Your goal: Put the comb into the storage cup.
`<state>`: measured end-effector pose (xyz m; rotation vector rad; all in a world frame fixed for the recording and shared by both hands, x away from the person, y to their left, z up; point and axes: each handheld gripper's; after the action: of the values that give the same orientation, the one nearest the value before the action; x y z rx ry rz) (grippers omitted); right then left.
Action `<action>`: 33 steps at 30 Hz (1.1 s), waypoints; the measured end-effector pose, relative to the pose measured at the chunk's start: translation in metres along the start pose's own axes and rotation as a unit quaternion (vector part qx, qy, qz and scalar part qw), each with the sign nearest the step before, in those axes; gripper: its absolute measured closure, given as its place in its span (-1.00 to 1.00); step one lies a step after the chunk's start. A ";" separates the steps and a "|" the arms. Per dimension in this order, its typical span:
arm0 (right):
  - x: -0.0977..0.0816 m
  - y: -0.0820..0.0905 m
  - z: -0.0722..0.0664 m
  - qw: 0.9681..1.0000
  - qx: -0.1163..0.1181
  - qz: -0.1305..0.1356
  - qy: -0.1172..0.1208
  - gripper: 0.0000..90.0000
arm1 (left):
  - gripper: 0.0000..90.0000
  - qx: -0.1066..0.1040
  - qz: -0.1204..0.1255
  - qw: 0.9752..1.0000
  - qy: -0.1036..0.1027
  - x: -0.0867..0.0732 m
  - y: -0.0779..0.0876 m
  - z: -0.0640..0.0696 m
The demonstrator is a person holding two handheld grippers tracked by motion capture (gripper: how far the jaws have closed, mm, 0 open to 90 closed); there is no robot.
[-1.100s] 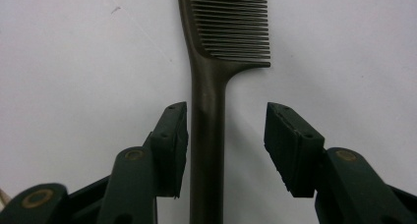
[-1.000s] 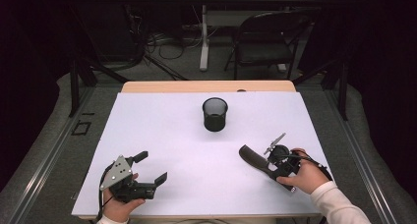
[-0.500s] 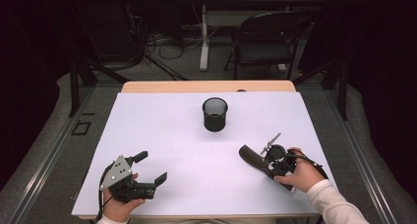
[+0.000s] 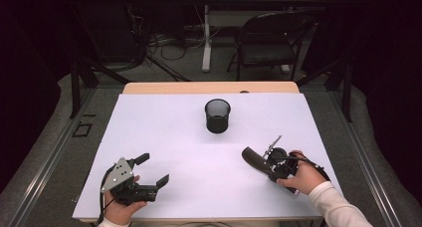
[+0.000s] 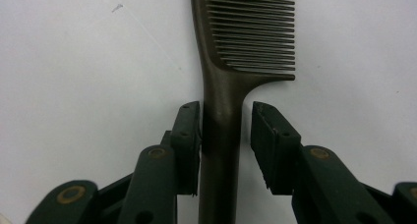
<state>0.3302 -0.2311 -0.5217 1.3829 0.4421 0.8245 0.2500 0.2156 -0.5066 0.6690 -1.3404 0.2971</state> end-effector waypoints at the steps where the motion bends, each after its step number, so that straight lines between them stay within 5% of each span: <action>1: -0.001 -0.002 -0.001 1.000 0.001 0.014 -0.003 0.46 | -0.90 0.000 0.000 1.000 0.000 0.000 0.000 0.000; 5: 0.001 -0.001 0.000 1.000 -0.001 -0.006 0.008 0.50 | -0.90 -0.001 0.000 1.000 0.000 0.000 0.000 0.000; 8: 0.000 -0.004 -0.001 1.000 0.000 0.010 0.001 0.51 | -0.90 -0.001 0.000 1.000 0.000 0.000 0.000 0.000; 33: 0.001 -0.004 0.000 1.000 0.008 0.002 -0.008 0.61 | -0.90 0.001 -0.001 1.000 0.001 0.000 0.000 -0.001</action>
<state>0.3318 -0.2300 -0.5257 1.4054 0.4334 0.8143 0.2503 0.2160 -0.5067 0.6728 -1.3371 0.2974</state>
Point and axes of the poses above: each handheld gripper's, and its own axes: y roughly backward along the jaws, x roughly out of its top, z roughly to its right, and after that the axes turned 6 degrees about -x, right-handed
